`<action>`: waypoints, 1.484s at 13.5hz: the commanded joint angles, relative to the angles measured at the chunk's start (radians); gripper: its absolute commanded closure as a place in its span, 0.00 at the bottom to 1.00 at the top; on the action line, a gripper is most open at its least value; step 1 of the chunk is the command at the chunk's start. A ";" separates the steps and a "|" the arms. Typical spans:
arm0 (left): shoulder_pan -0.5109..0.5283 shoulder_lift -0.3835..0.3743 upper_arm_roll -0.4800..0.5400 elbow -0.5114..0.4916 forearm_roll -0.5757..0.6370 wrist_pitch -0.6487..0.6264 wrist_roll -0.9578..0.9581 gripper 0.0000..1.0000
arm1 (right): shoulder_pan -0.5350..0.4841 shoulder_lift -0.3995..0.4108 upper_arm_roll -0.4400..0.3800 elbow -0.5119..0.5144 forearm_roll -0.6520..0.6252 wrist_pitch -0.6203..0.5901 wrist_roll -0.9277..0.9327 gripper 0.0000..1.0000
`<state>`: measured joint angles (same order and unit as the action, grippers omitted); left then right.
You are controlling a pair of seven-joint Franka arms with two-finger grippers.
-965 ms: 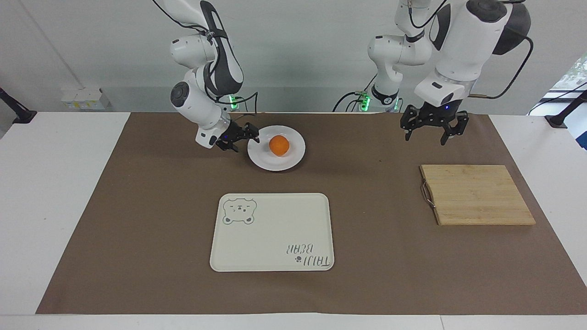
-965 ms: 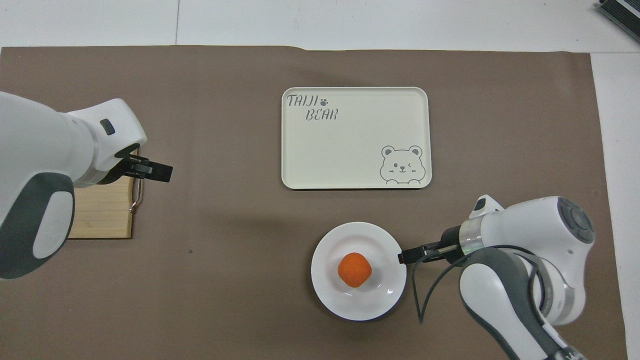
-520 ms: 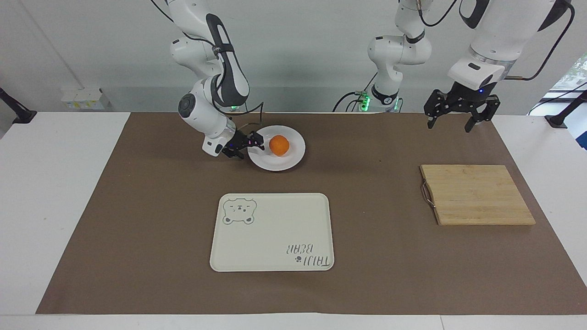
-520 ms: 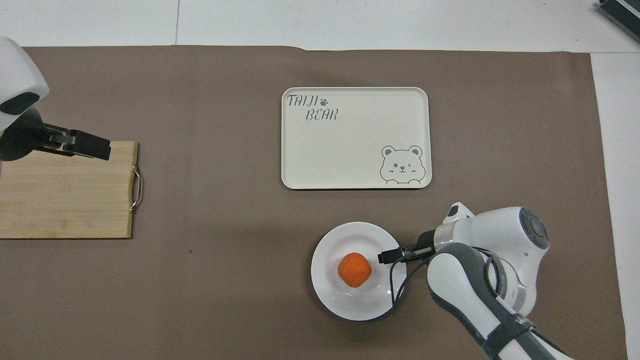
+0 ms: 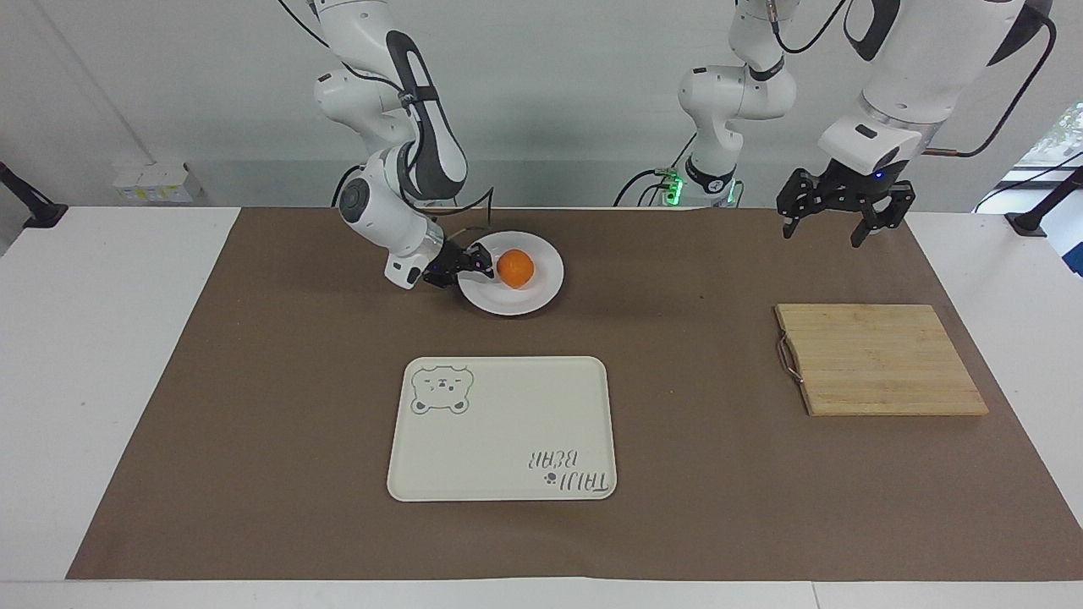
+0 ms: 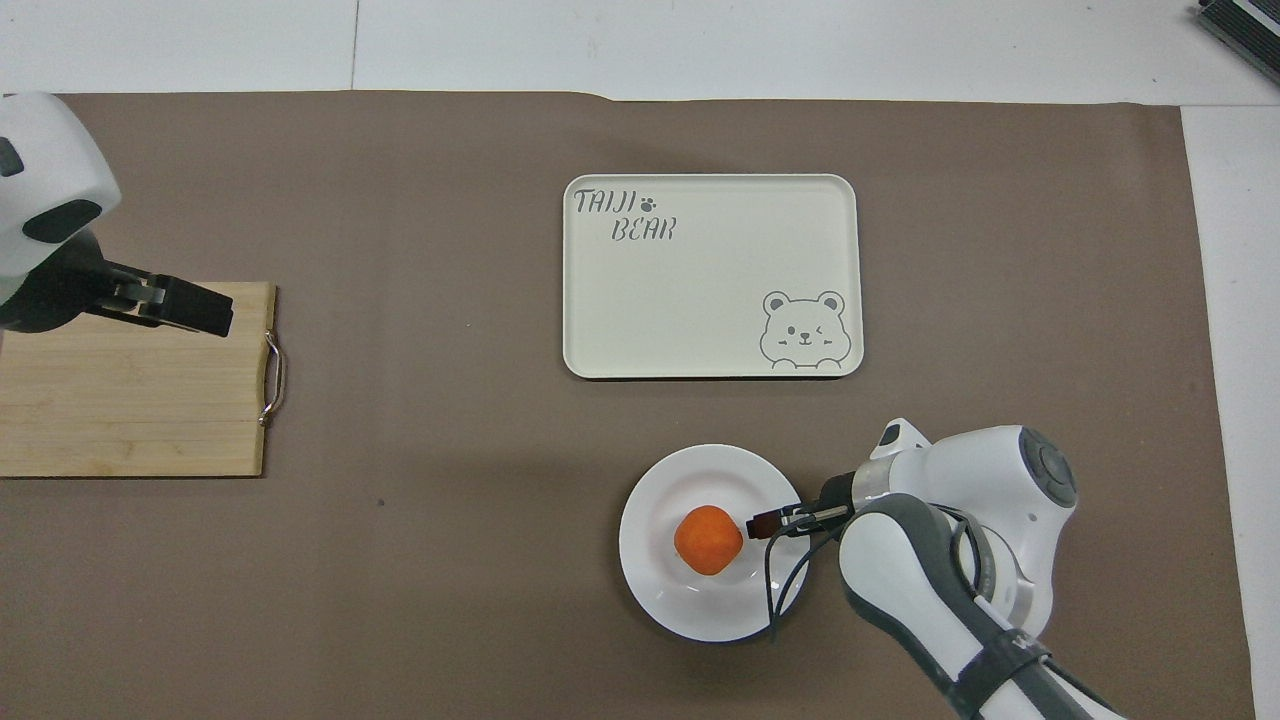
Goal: Place orange and plate with both arms
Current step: 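Grip the white plate rim with the right gripper, then slide the plate with the orange onto the bear tray with the right gripper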
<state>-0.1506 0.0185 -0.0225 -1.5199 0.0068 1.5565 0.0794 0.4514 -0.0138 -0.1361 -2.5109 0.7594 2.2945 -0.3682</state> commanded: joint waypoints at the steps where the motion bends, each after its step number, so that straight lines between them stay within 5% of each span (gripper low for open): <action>1: 0.008 -0.042 -0.004 -0.059 -0.015 -0.007 0.019 0.00 | 0.003 -0.012 -0.003 -0.017 0.029 0.017 0.008 0.90; 3: 0.011 -0.034 -0.004 -0.062 -0.015 -0.006 0.019 0.00 | -0.008 -0.008 -0.003 -0.010 0.029 0.006 0.006 1.00; 15: 0.034 -0.052 -0.004 -0.106 -0.033 0.022 0.014 0.00 | -0.083 -0.035 -0.011 0.161 0.014 -0.176 -0.008 1.00; 20: 0.025 -0.049 -0.004 -0.097 -0.031 0.016 0.017 0.00 | -0.175 -0.009 -0.011 0.308 0.030 -0.320 -0.006 1.00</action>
<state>-0.1342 -0.0003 -0.0197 -1.5839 -0.0101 1.5569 0.0806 0.3229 -0.0323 -0.1473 -2.2713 0.7676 2.0465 -0.3647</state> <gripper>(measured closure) 0.000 0.921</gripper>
